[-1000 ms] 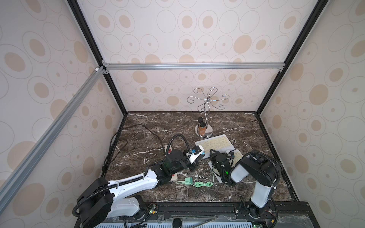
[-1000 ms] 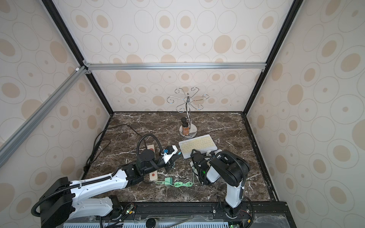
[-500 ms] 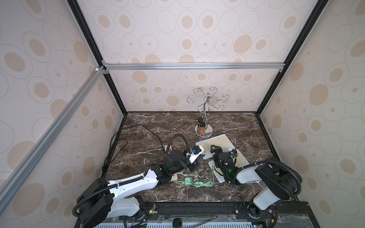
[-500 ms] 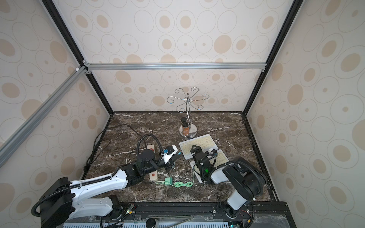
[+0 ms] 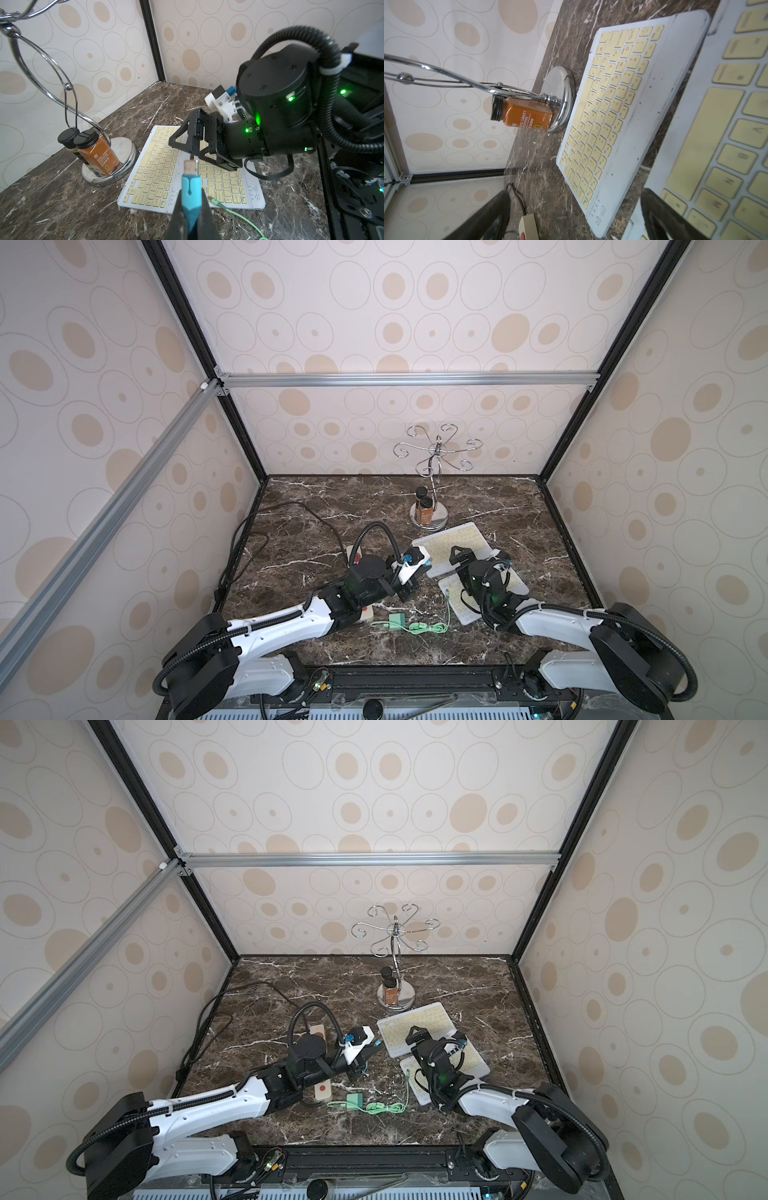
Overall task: Unplug the wireless keyboard
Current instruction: Place the keyboard at the center of the board, then place the power cord at the center of the board.
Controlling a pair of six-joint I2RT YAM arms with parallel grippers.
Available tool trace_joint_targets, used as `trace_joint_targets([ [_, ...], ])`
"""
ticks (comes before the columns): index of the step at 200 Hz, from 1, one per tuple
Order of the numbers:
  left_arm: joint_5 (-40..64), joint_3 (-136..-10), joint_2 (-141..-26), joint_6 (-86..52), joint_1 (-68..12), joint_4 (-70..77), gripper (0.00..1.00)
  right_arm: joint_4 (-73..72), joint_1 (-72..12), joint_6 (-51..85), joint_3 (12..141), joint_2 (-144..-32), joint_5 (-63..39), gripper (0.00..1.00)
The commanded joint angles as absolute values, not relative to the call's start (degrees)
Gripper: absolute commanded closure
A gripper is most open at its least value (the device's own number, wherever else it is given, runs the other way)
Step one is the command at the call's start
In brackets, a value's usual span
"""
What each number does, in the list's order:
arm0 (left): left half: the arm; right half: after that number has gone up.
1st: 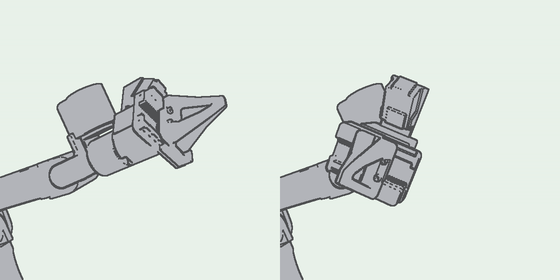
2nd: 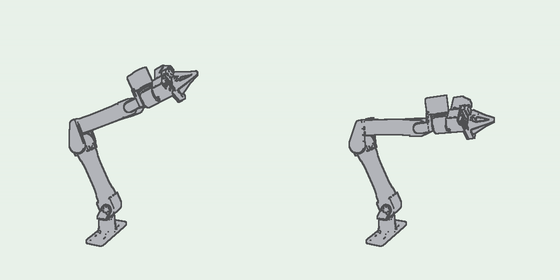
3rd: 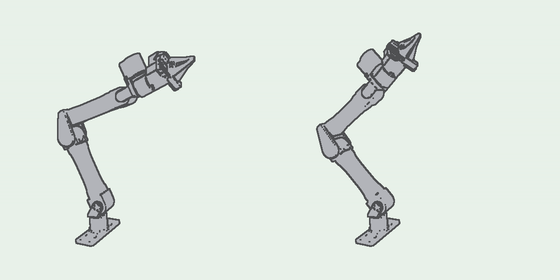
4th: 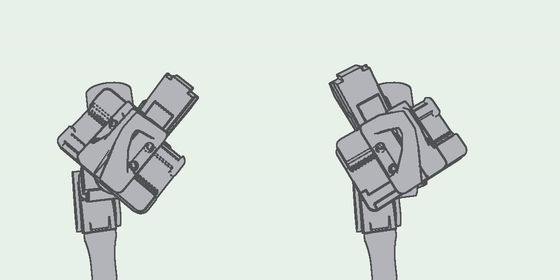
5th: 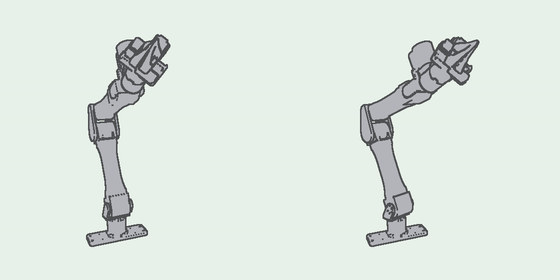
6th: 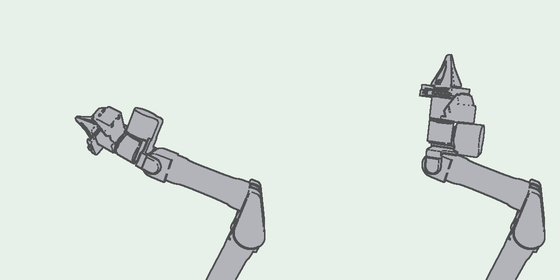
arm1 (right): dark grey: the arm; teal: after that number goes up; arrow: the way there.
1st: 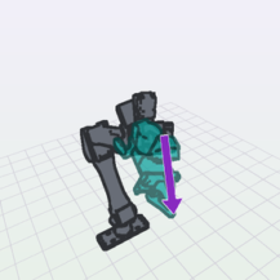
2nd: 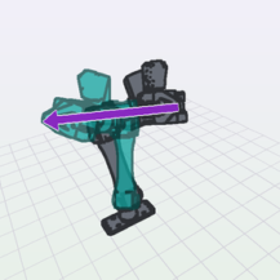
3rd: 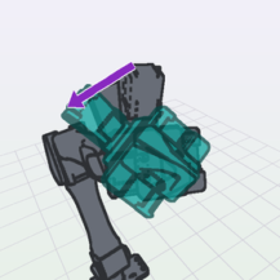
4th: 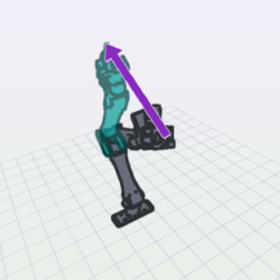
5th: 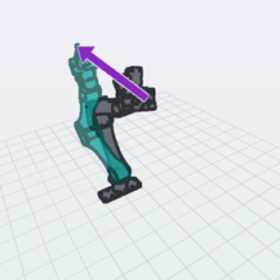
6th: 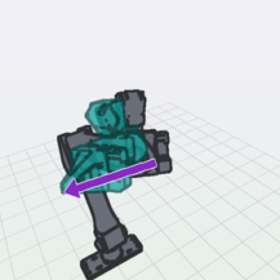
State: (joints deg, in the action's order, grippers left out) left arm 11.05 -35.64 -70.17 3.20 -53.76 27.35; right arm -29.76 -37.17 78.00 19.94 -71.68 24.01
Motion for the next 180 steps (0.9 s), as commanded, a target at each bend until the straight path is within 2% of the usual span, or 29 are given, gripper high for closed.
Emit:
trace_joint_targets([
  [1, 12.01, -37.37, -71.69, 3.25, -53.88, 28.1, 0.98, -24.19, -37.09, 72.68, 20.65, -66.77, 24.78, 0.03],
  [26, 12.3, -40.12, -75.16, 3.78, -53.88, 25.03, 0.98, -16.3, -37.07, 65.74, 23.48, -62.08, 25.05, 0.03],
  [59, 13.47, -43.43, -79.75, 4.04, -53.88, 21.87, 0.98, -13.01, -37.18, 54.76, 25.2, -58.33, 21.47, 0.05],
  [76, 13.64, -44.6, -81.5, 4.13, -53.88, 21.03, 0.95, -9.5, -37.21, 51.4, 26.6, -57.53, 22.07, 0.06],
  [107, 13.17, -46.1, -84.39, 4.38, -53.88, 19.8, 0.89, -5.25, -37.21, 48.07, 27.55, -55.81, 23.96, 0.06],
  [149, 13.4, -49.86, -91.23, 5.94, -53.88, 16.57, 0.9, -3.97, -37.21, 46.39, 25.61, -51.77, 26.17, 0.06],
  [180, 14.66, -54.61, -97.29, 6.94, -53.88, 11.45, 0.87, -4.31, -37.26, 45.5, 24.52, -49.94, 26.48, 0.06],
])
